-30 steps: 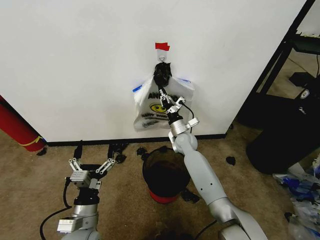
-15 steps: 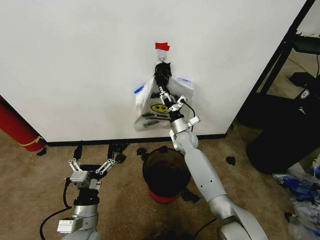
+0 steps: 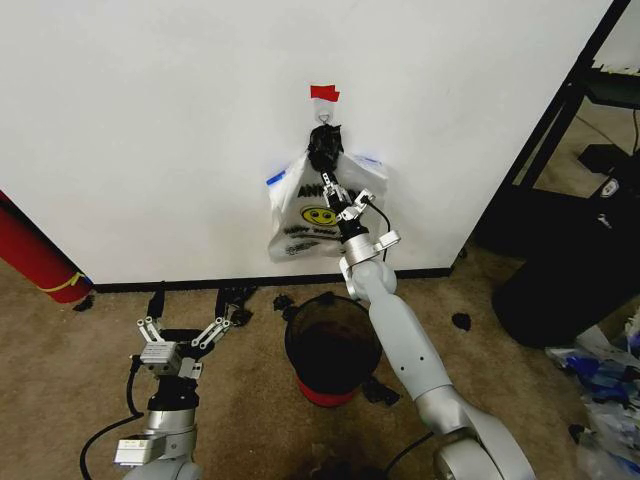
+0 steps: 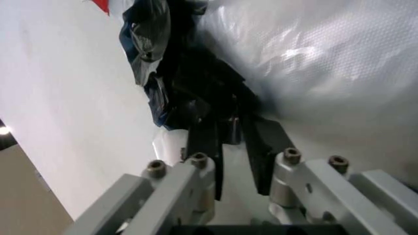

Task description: Pick up the garbage bag from the wall and place it over the trash bin.

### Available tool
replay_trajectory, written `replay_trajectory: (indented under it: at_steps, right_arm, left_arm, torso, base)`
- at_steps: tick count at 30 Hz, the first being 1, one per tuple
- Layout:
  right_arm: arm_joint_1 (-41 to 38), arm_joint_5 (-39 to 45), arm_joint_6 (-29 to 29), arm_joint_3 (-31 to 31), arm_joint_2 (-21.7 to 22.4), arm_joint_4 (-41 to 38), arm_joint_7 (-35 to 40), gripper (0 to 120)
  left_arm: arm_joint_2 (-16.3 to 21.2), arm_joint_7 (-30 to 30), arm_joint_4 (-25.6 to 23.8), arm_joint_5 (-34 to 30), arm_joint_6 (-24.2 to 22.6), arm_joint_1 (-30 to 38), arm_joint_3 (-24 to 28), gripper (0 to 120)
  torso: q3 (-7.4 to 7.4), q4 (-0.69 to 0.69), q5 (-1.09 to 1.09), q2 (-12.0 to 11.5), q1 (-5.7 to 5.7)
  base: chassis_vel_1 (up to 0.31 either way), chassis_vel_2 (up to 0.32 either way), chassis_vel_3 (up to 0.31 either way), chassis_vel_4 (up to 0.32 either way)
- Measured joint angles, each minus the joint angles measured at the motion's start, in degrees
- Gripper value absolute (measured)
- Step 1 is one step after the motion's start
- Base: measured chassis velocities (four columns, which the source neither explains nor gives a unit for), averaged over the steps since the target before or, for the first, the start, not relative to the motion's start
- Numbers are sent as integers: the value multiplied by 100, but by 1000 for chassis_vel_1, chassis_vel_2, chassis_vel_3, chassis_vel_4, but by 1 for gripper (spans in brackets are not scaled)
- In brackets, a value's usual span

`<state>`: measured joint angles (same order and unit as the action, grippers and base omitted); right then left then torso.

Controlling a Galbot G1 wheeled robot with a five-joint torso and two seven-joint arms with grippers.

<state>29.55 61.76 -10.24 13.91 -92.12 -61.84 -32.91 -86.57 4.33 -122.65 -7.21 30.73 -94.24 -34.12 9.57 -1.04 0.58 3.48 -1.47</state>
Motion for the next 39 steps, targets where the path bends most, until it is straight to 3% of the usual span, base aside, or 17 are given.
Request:
replay_trajectory:
  at_steps: [6, 20, 39]
  right_arm:
    - [-1, -13, -6, 12, 9, 21, -9, 0]
    - [346, -51, -70, -89, 120, -325, -296, 0]
    - [2377, -89, -47, 283, 1092, -1729, -1373, 0]
  left_arm:
    - [15, -1, 26, 0, 0, 18, 7, 100]
    - [81, -15, 50, -17, -9, 44, 8, 100]
    - [112, -48, -117, -43, -23, 9, 76, 100]
  torso:
    - [0, 0, 0, 0, 0]
    - [0, 1, 0, 0, 0]
    - [-1, -1, 0, 0, 1]
  base:
    - [0, 0, 0, 0]
    - [0, 0, 0, 0]
    - [0, 0, 0, 0]
